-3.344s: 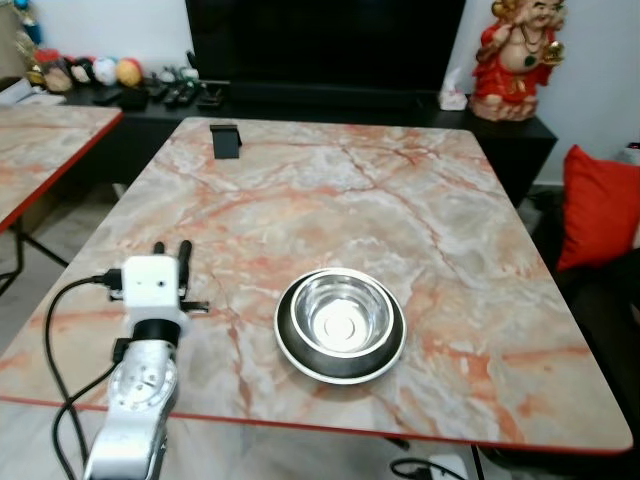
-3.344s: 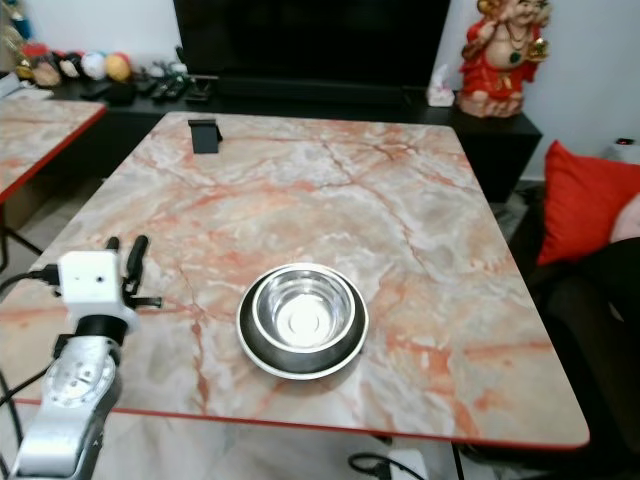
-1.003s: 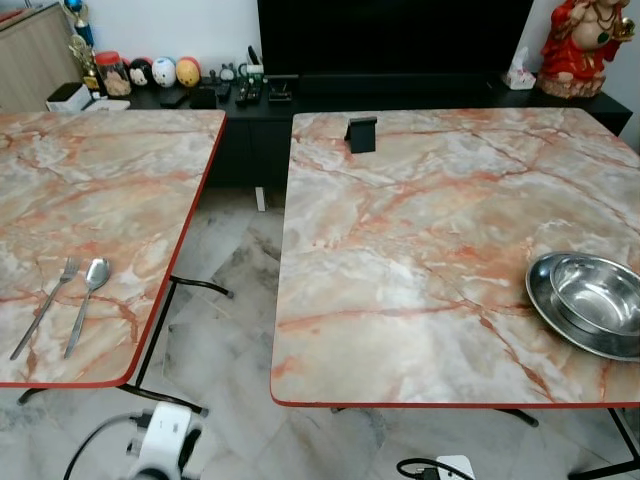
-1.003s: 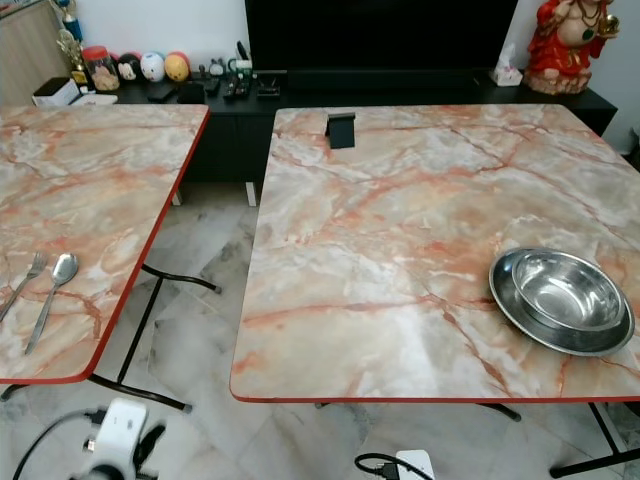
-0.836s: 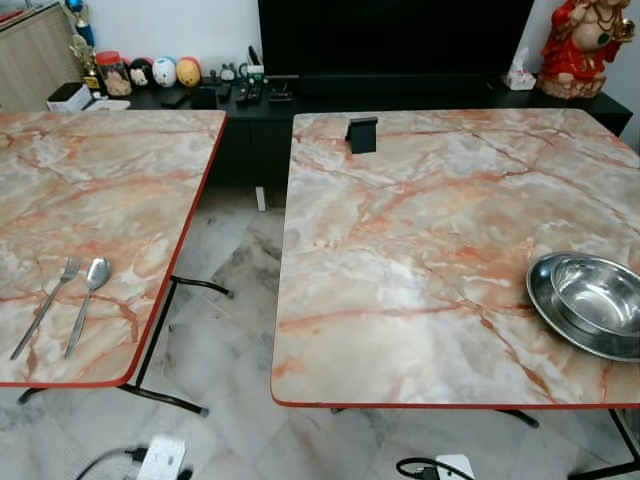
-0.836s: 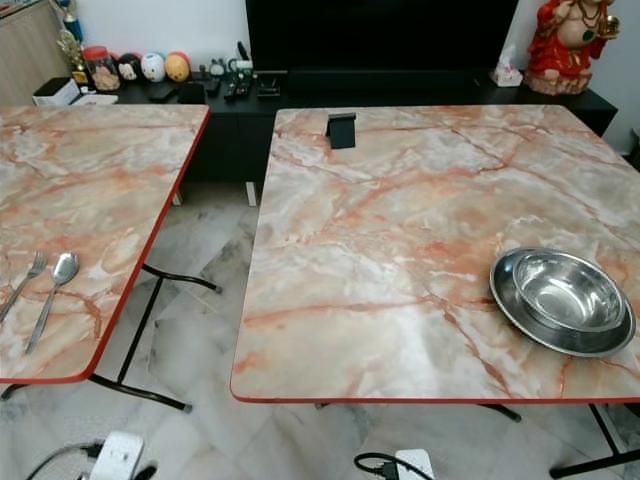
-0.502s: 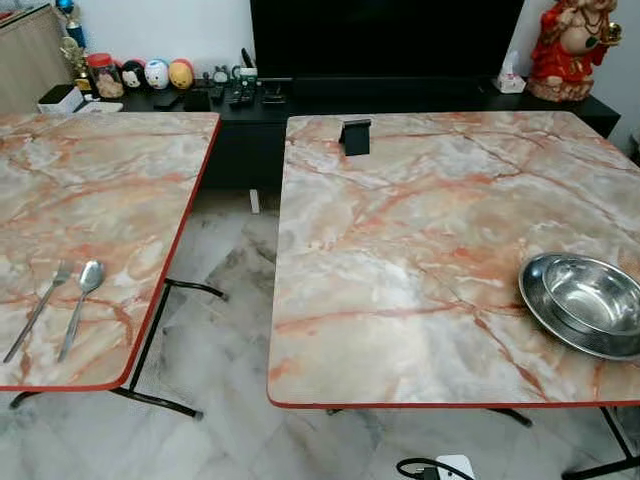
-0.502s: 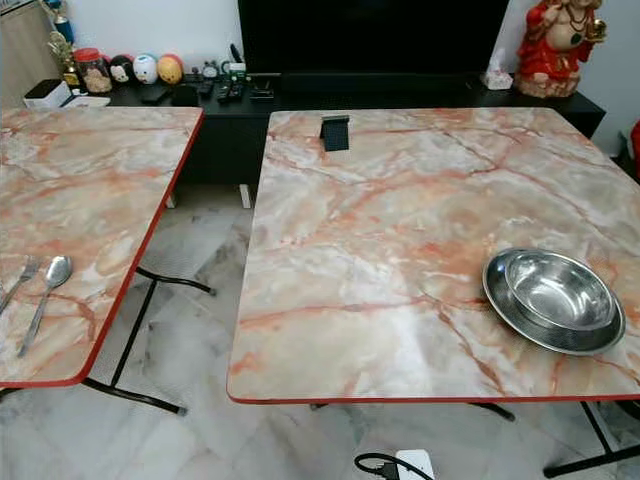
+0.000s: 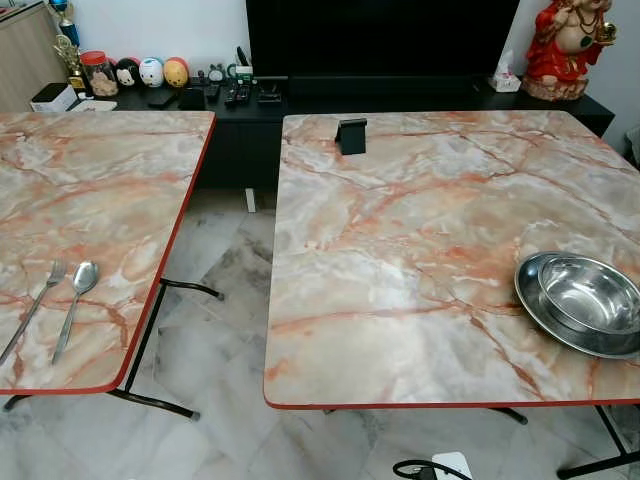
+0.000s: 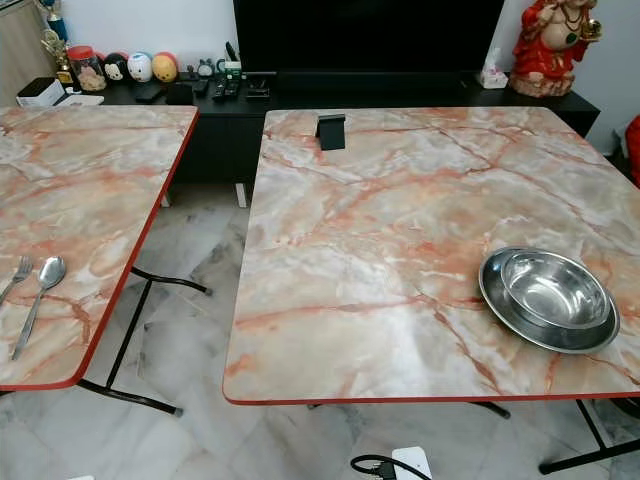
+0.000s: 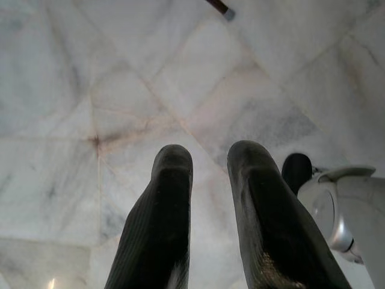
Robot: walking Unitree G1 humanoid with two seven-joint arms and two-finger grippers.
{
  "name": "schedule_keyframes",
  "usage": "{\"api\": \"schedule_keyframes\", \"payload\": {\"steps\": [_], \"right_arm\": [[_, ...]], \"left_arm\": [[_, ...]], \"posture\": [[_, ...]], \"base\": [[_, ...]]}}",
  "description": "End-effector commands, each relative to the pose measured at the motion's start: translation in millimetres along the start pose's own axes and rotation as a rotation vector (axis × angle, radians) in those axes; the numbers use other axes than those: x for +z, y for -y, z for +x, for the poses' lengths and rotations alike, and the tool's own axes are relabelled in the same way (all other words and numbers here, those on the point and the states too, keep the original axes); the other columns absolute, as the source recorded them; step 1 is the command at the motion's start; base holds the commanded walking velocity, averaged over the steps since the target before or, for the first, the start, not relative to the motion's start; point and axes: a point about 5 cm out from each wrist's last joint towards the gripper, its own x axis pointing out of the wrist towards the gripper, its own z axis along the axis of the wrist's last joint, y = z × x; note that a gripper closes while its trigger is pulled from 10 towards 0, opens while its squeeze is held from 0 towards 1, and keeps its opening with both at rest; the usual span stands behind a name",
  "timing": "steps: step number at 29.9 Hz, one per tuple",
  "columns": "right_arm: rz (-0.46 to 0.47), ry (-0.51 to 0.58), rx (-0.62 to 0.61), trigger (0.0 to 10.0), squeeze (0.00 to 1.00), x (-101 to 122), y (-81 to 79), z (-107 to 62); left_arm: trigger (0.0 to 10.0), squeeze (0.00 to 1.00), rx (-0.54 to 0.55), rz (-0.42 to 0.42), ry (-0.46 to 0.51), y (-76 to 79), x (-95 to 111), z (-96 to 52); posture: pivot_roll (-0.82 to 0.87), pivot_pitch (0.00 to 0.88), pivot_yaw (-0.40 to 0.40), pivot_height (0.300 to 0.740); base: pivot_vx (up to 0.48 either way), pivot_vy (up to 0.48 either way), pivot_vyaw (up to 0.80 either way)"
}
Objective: Setting the table
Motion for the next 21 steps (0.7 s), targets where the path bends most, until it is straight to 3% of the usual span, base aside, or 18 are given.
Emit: {"api": "schedule_keyframes", "payload": {"steps": [1, 21], "right_arm": [[-0.010, 0.007, -0.013, 10.0, 0.00, 0.7, 1.5, -0.1], [0.057, 0.028, -0.087, 10.0, 0.00, -0.2, 4.2, -0.9]], "left_arm": [[10.0, 0.00, -0.004, -0.021, -0.013, 1.5, -5.0, -1.0], [10.0, 0.00, -0.069, 0.016, 0.024, 14.6, 6.4, 2.8]], "posture": [[0.01, 0.000, -0.009, 0.740], [0.00, 0.000, 0.000, 0.740]], "base": [[0.000, 0.000, 0.00], [0.000, 0.000, 0.00]]}}
